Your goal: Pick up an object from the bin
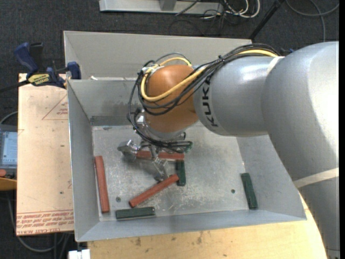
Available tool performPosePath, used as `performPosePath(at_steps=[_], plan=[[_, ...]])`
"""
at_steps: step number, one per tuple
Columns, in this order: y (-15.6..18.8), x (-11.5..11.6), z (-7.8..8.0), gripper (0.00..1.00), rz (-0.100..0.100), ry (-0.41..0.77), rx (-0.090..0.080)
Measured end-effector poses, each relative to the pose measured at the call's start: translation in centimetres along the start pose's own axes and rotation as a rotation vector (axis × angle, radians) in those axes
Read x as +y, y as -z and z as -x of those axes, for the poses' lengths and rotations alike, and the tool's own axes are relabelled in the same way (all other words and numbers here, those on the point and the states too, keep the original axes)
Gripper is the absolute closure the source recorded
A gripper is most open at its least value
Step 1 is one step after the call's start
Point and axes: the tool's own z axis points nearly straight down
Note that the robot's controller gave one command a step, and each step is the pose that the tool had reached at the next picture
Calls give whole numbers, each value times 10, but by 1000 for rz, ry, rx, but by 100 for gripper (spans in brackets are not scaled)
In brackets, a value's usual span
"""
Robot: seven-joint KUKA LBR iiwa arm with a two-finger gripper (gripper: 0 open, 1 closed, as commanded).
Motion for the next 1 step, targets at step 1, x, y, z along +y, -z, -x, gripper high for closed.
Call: performPosePath(at_steps=[1], plan=[[11, -16, -4, 0, -3, -200, -3]])
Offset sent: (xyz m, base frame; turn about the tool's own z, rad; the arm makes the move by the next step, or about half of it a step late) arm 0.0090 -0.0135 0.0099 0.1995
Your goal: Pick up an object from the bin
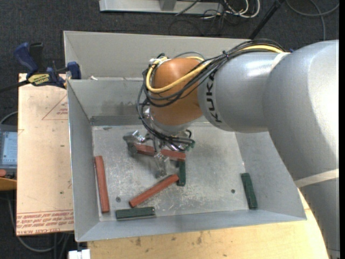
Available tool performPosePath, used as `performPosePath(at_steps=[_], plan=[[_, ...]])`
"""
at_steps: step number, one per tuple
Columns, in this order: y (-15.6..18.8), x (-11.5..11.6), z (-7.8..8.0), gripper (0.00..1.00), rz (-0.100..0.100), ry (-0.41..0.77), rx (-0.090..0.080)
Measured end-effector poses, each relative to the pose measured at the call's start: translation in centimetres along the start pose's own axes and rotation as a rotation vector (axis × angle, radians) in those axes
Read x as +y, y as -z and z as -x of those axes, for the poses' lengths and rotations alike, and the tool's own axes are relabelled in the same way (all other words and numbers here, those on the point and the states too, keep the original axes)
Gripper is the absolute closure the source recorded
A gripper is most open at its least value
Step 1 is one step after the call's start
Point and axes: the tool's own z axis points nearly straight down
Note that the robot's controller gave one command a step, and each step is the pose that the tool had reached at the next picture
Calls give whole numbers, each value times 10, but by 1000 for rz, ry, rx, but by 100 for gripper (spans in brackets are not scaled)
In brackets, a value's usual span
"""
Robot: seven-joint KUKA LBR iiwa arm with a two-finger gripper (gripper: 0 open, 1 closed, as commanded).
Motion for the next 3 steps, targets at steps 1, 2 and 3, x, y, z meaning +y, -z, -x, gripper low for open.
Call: performPosePath(at_steps=[1, 2, 3], plan=[[-4, -30, -11, 0, -1, 272, 0], [2, -39, -45, 0, 3, 824, 4], [-7, -72, -15, 0, 0, 204, 0]])
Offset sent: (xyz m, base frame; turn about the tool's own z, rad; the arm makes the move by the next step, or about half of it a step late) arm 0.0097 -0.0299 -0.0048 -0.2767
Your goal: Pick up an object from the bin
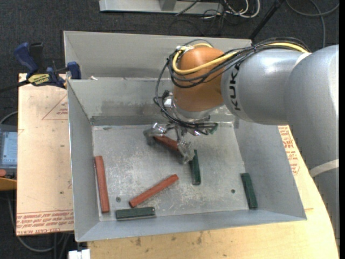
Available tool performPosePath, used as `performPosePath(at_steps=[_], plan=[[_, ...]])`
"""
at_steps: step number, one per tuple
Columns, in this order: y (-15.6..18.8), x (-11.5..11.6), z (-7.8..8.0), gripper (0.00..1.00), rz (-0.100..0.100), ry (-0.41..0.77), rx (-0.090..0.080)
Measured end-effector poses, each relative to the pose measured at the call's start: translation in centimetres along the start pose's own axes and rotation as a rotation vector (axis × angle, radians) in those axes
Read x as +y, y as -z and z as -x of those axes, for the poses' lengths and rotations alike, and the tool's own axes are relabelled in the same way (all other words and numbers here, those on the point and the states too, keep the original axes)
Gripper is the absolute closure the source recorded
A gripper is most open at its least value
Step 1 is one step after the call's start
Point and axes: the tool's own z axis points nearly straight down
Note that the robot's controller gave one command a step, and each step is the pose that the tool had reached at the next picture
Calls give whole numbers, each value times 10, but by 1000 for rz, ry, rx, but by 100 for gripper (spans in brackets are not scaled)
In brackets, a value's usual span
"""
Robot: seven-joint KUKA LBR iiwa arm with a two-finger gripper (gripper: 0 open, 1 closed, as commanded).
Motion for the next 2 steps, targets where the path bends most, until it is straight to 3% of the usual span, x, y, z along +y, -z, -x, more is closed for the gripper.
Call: performPosePath(at_steps=[1, 2], plan=[[18, -16, -33, 0, -1, -480, 3], [3, -29, -73, 0, -1, -190, 2]])
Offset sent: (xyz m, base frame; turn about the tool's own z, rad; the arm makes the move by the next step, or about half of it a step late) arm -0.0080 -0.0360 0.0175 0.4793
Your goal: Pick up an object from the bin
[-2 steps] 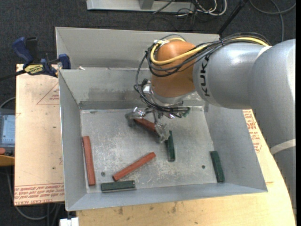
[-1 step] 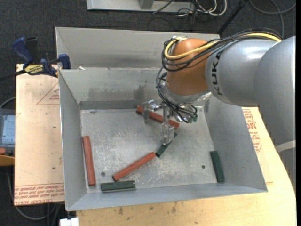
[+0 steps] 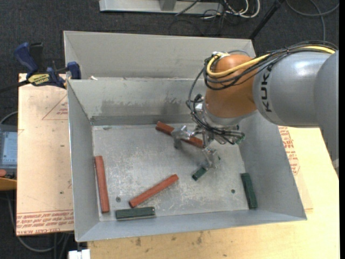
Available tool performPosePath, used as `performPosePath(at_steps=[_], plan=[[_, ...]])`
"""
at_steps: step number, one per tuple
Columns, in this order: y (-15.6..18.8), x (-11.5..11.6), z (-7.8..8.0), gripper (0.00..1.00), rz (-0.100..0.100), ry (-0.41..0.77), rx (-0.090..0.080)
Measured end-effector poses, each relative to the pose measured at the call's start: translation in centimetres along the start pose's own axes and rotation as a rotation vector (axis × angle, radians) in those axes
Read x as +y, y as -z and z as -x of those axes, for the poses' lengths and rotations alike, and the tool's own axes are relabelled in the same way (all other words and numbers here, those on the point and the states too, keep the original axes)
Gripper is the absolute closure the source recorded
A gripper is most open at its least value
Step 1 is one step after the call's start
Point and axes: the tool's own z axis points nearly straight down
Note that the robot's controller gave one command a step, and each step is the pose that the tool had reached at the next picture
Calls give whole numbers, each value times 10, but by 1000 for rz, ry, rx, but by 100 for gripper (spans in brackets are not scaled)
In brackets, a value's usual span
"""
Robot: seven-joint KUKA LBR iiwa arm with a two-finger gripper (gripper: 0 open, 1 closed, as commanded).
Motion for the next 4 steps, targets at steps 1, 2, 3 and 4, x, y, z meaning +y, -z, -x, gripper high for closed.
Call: performPosePath(at_steps=[1, 2, 3, 4], plan=[[-2, -14, -20, 0, 0, 306, 0], [50, -104, -49, 0, -9, 223, -2], [-4, -67, -87, 0, 6, 488, 0], [-3, -68, -87, 100, 2, 487, 0]])
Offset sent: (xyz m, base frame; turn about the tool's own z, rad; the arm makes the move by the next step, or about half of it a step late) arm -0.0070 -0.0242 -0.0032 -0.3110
